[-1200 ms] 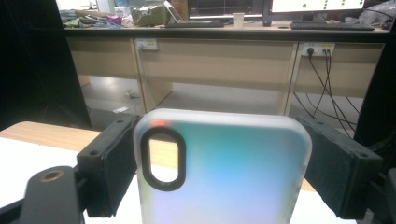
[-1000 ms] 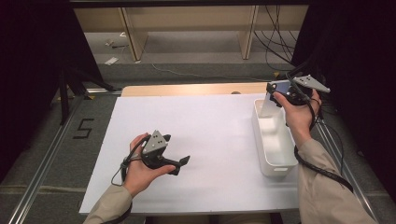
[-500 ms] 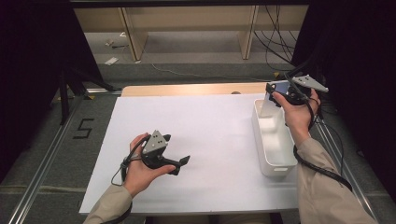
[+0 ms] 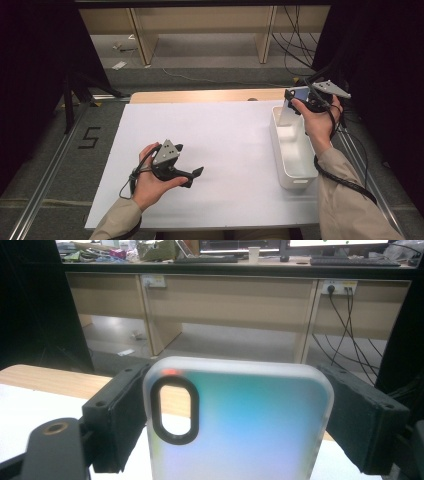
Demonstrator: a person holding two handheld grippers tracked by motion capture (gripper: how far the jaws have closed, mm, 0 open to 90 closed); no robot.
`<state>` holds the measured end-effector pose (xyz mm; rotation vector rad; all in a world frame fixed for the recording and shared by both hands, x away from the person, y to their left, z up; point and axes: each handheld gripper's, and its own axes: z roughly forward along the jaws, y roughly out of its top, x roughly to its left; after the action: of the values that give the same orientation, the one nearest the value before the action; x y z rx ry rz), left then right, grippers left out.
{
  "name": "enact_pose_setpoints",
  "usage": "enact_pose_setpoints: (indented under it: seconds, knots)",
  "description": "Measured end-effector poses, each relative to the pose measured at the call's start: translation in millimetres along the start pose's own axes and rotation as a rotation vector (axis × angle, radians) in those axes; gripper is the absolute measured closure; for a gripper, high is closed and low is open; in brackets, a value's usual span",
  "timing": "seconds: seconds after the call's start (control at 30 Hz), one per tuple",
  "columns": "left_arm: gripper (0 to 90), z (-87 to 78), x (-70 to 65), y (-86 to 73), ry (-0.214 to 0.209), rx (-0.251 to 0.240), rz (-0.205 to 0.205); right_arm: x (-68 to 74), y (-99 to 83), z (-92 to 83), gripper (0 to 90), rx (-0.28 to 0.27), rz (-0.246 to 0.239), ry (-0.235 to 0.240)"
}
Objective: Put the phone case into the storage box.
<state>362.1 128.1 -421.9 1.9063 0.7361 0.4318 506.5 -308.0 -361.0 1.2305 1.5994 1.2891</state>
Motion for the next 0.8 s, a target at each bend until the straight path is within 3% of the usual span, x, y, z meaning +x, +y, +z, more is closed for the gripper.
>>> enact_pose_setpoints:
  seconds: [0.8]
  knots:
    - [0.0, 0.3, -0.2, 0.2, 0.000, 0.000, 0.001, -1.3, -1.6, 4.6, 18.1, 0.016, -0.003, -0.002]
